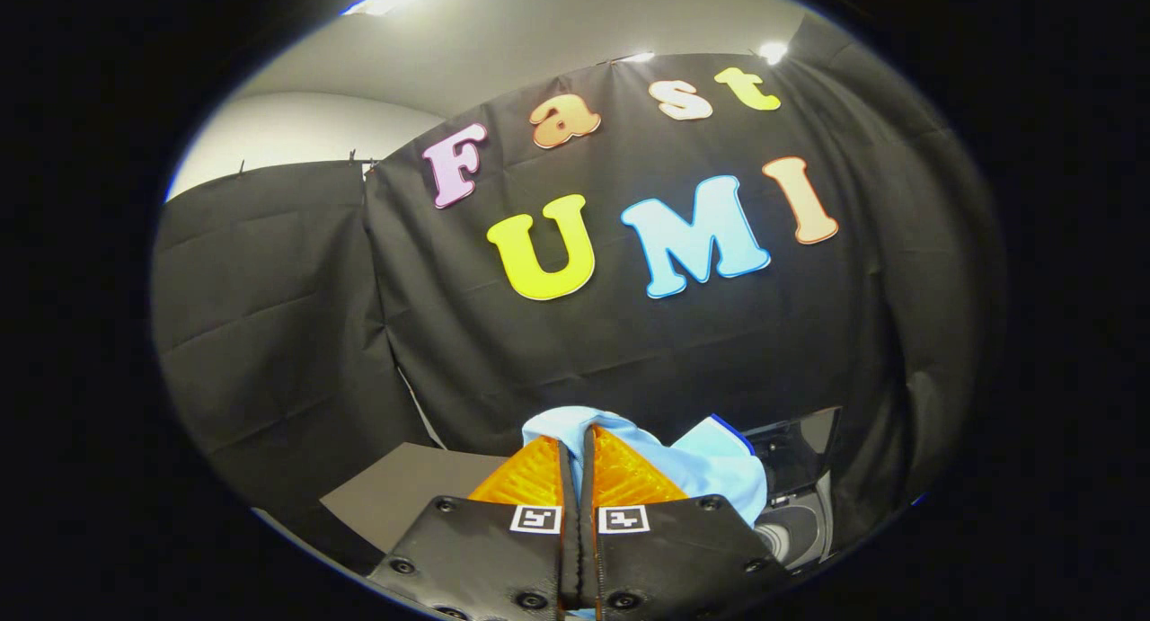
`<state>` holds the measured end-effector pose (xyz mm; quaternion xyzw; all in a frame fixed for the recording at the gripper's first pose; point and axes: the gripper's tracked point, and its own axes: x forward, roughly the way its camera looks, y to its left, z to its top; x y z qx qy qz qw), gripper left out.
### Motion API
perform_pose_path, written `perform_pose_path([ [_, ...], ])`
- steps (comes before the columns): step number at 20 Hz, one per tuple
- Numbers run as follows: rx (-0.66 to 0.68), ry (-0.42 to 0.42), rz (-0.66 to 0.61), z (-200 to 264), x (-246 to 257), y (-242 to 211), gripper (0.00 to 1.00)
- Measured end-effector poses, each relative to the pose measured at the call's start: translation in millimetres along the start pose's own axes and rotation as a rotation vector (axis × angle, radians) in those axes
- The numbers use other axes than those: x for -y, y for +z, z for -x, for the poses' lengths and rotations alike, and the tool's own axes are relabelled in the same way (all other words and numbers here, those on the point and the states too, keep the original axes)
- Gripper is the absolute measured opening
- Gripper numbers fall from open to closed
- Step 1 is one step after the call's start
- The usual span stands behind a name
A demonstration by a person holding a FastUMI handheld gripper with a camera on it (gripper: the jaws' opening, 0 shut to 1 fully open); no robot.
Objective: Put the clothes into the washing machine and then close the washing machine lid.
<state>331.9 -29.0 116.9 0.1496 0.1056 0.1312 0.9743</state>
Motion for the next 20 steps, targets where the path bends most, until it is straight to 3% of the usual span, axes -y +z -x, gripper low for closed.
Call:
perform_pose_path([
  [9,-0.028,-0.092,-0.002,3.0,48.5,-19.8,0.01],
  [20,-0.162,-0.163,0.003,-15.8,98.2,-98.6,0.01],
])
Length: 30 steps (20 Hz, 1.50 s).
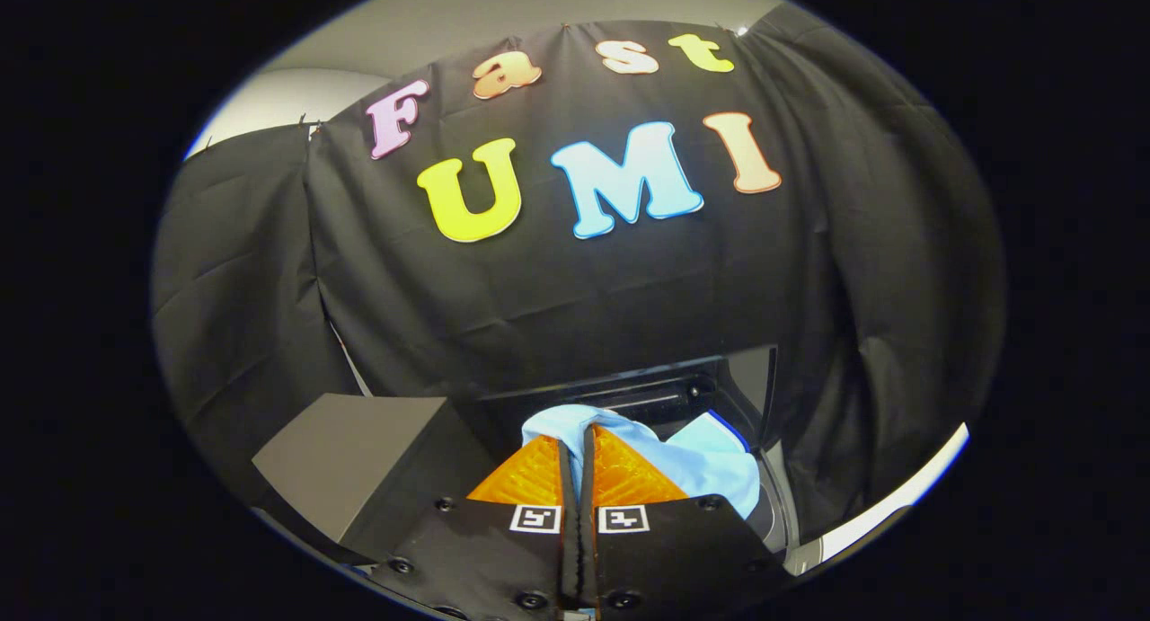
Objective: Put the clothes into the washing machine and then close the washing machine lid.
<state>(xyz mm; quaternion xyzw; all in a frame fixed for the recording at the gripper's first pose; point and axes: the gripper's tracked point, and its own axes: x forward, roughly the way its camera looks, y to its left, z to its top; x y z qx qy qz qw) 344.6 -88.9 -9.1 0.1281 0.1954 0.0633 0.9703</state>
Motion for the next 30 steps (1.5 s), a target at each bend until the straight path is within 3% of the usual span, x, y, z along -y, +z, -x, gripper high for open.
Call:
perform_pose_path([
  [12,-0.159,-0.076,0.101,-43.7,27.8,-84.3,0.01],
  [17,-0.232,-0.118,0.085,-52.4,45.9,-119.9,0.02],
  [23,-0.296,-0.152,0.042,-52.5,58.2,-144.1,0.14],
  [30,-0.315,-0.172,0.028,-46.2,62.1,-149.3,0.98],
])
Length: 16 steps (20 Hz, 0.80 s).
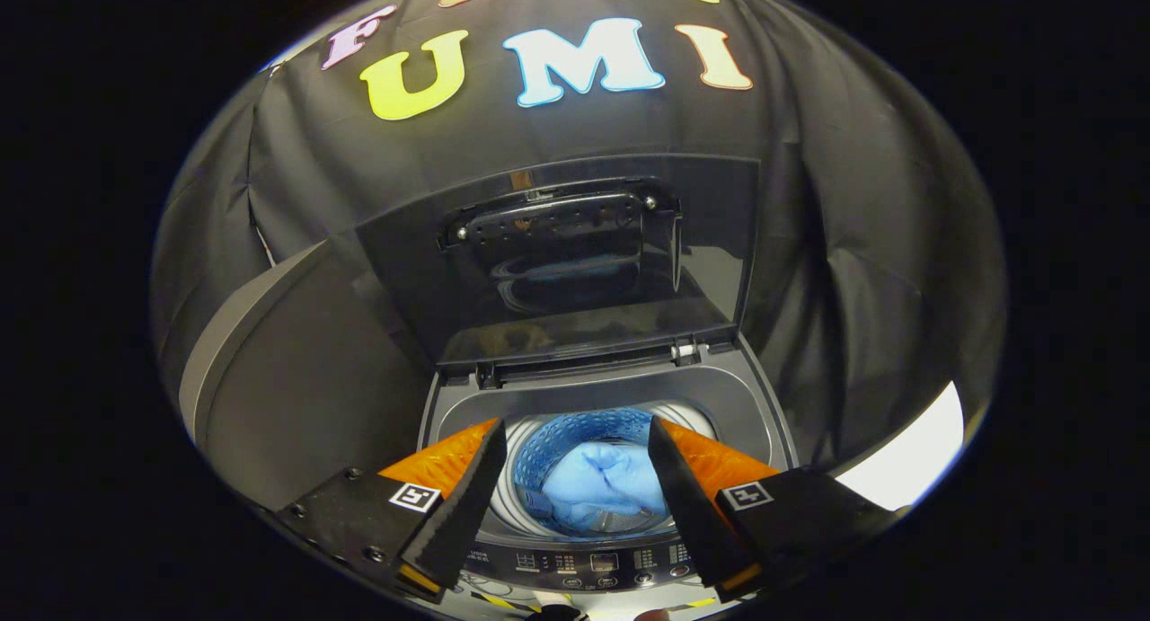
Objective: Put the clothes into the washing machine and then close the washing machine lid.
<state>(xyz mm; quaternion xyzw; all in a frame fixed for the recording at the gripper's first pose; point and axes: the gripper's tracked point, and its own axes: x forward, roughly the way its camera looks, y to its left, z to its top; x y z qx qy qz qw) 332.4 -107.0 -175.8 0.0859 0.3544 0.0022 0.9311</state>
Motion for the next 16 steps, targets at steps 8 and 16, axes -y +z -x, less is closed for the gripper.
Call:
perform_pose_path([
  [8,-0.004,0.008,0.032,5.1,2.2,-0.3,0.98],
  [16,0.076,0.033,0.048,13.8,-5.0,21.7,0.98],
])
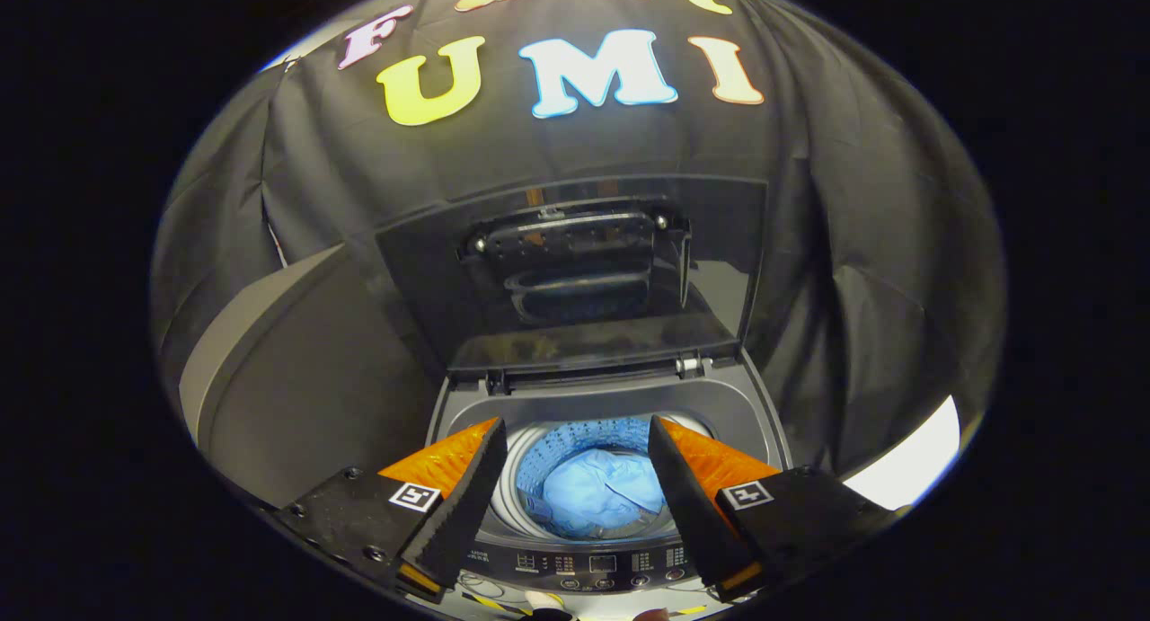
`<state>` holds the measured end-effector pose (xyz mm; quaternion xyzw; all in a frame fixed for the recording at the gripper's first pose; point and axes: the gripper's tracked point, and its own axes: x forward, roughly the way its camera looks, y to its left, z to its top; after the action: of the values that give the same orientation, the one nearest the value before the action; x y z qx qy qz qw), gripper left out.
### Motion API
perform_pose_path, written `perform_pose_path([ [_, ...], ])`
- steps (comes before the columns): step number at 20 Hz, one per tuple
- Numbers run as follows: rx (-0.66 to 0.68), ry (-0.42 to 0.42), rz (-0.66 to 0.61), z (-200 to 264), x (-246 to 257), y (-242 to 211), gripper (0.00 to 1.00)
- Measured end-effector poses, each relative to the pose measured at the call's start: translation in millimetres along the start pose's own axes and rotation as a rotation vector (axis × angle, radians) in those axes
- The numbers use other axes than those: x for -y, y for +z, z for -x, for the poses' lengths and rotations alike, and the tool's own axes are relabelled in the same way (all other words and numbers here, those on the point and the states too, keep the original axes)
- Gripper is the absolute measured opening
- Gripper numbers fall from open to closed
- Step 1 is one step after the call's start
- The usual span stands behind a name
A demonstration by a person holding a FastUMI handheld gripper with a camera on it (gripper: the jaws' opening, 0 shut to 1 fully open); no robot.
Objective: Put the clothes into the washing machine and then close the washing machine lid.
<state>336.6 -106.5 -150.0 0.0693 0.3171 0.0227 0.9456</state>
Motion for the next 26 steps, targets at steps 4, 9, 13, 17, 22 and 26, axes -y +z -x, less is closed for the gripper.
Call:
perform_pose_path([
  [4,0.128,0.01,0.022,6.5,-8.0,36.0,0.98],
  [9,0.271,0.018,0.032,11.0,-20.7,77.5,0.98],
  [13,0.338,0.019,0.051,8.7,-28.5,98.4,0.98],
  [17,0.378,0.02,0.067,2.3,-31.9,121.3,0.98],
  [22,0.412,0.027,0.046,-10.1,-33.9,152.0,0.98],
  [26,0.422,0.029,0.04,-25.6,-33.8,170.6,0.98],
])
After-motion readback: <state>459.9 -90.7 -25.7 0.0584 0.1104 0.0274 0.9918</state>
